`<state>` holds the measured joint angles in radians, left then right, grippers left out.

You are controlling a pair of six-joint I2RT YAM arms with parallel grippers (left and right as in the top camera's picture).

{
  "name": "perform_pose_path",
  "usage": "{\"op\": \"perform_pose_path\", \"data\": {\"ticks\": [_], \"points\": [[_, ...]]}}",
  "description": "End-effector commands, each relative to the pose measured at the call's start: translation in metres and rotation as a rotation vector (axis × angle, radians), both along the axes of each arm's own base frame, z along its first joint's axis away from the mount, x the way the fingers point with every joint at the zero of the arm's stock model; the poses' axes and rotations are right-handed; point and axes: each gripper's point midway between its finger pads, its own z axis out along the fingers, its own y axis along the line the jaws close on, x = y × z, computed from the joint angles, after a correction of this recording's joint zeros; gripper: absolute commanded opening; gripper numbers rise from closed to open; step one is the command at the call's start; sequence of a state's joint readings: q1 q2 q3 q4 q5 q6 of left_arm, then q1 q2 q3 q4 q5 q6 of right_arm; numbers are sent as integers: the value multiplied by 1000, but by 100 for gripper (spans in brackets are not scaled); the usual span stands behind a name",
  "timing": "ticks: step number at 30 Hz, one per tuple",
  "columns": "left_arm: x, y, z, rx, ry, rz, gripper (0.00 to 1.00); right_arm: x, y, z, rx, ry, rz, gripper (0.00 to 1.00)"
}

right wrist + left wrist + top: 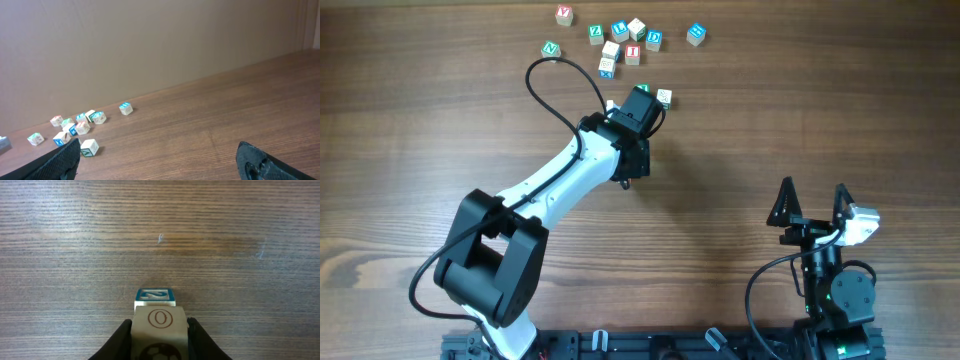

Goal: Form a tower
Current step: 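Lower the '0' block onto the '2' block and release, then move the left gripper to the green 'J' block and grasp it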

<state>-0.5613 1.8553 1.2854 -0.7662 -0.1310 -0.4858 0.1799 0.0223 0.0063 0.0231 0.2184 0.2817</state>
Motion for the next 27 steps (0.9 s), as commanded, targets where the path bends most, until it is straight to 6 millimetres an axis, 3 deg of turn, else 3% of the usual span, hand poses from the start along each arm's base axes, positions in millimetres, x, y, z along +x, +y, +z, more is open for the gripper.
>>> {"op": "perform_pose_path", "data": {"ticks": [1,18,20,22,23,25,27], "points": [[-4,4,-8,23,15,25,25,0,-3,2,-15,-8,-15,100],[-3,4,-19,33,31,23,40,0,-3,2,-15,-9,-15,100],[-3,4,-19,34,31,23,49,0,-3,2,-15,-9,-15,100],[-3,4,-19,33,31,23,71,0,-3,2,-15,-9,-15,100],[-3,4,-19,33,31,23,75,0,-3,2,-15,-9,-15,100],[5,3,-14,24,6,23,77,0,-3,2,-15,-9,-15,100],[27,10,9,1,-28,67,76,0,-3,2,-15,-9,-15,100]]}}
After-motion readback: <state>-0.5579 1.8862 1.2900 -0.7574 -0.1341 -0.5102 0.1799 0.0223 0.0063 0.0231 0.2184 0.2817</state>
